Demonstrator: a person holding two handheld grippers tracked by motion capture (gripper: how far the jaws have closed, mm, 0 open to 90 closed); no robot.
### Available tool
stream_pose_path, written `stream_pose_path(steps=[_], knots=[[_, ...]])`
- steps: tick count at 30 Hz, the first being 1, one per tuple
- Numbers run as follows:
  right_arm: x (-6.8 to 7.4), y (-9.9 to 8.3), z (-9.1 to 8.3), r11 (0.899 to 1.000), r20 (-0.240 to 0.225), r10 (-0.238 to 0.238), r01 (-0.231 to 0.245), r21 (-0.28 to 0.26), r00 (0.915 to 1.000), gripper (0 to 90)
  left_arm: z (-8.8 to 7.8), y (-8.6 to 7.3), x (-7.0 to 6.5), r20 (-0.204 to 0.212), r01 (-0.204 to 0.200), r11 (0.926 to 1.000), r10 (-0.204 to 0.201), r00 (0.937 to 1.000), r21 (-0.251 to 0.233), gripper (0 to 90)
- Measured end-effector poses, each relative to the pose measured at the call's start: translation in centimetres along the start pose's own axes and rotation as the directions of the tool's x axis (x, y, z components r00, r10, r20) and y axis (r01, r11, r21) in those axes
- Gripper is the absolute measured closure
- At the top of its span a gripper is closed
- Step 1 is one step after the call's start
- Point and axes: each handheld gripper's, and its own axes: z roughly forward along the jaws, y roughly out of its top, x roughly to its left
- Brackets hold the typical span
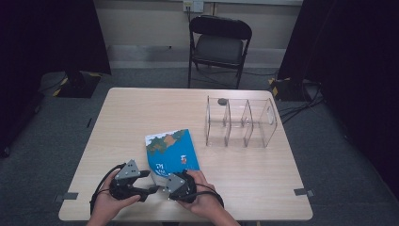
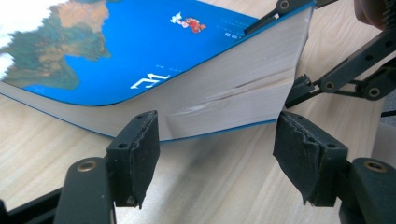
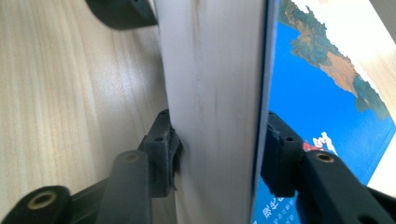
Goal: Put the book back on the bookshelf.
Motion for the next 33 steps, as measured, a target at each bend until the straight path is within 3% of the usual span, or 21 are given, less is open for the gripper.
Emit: stream_pose_path(steps=[3,8,17,20,21,22,23,25,27,28,32,33], knots=[[-0.4,0.4,-0.2,1.0,-0.017,-0.013,0.013,0.027,0.9998,56.6,-0.4,-0.3,0.5,-0.016,-0.014,0.9999,0.014,0.9998,0.001,27.8],[-0.9,0.9,-0.3,0.998,-0.047,-0.017,0.02,0.065,0.9988,57.0,-0.9,-0.8,1.2,-0.026,0.013,0.9999,-0.013,0.9996,-0.002,26.3],[-3.4,2.2,-1.7,0.995,-0.117,0.013,-0.001,0.101,0.9931,58.6,-0.7,-1.7,2.1,-0.048,-0.008,0.9989,0.011,0.9988,0.046,23.0],[-4.4,2.9,-2.4,0.992,-0.137,0.02,-0.002,0.128,0.9903,59.3,-0.4,-2.1,2.3,-0.048,0.006,0.9981,-0.003,0.9988,0.061,20.9],[-4.6,3.0,-2.5,0.991,-0.144,0.024,-0.005,0.133,0.9892,59.4,-0.3,-2.3,2.5,-0.062,-0.008,0.9973,0.013,0.998,0.074,20.5],[-5.0,3.3,-2.7,0.99,-0.151,0.032,-0.01,0.14,0.988,59.7,-0.1,-2.5,2.4,-0.06,0.012,0.9976,-0.008,0.9982,0.069,19.7],[-5.3,3.4,-2.8,0.99,-0.154,0.029,-0.007,0.142,0.9877,59.8,-0.2,-2.5,2.6,-0.061,-0.004,0.997,0.009,0.9981,0.077,19.5],[-5.7,3.7,-3.1,0.989,-0.164,0.043,-0.019,0.149,0.9856,60.1,-0.1,-2.6,2.7,-0.065,-0.01,0.9965,0.015,0.9977,0.083,18.8],[-6.0,3.9,-3.2,0.987,-0.175,0.054,-0.026,0.158,0.983,60.2,0.2,-2.9,2.7,-0.062,0.008,0.9966,-0.003,0.998,0.082,18.1],[-6.2,4.0,-3.4,0.986,-0.179,0.057,-0.028,0.161,0.9823,60.2,0.2,-3.0,2.8,-0.073,-0.009,0.9959,0.015,0.9972,0.09,17.8],[-6.4,4.3,-3.9,0.984,-0.196,0.076,-0.042,0.175,0.9777,60.3,0.4,-3.4,3.1,-0.083,-0.003,0.9957,0.011,0.9965,0.092,16.9],[-6.5,4.4,-3.9,0.984,-0.198,0.075,-0.04,0.174,0.9773,60.4,0.5,-3.5,3.0,-0.078,0.011,0.9956,-0.004,0.9969,0.093,16.9]])
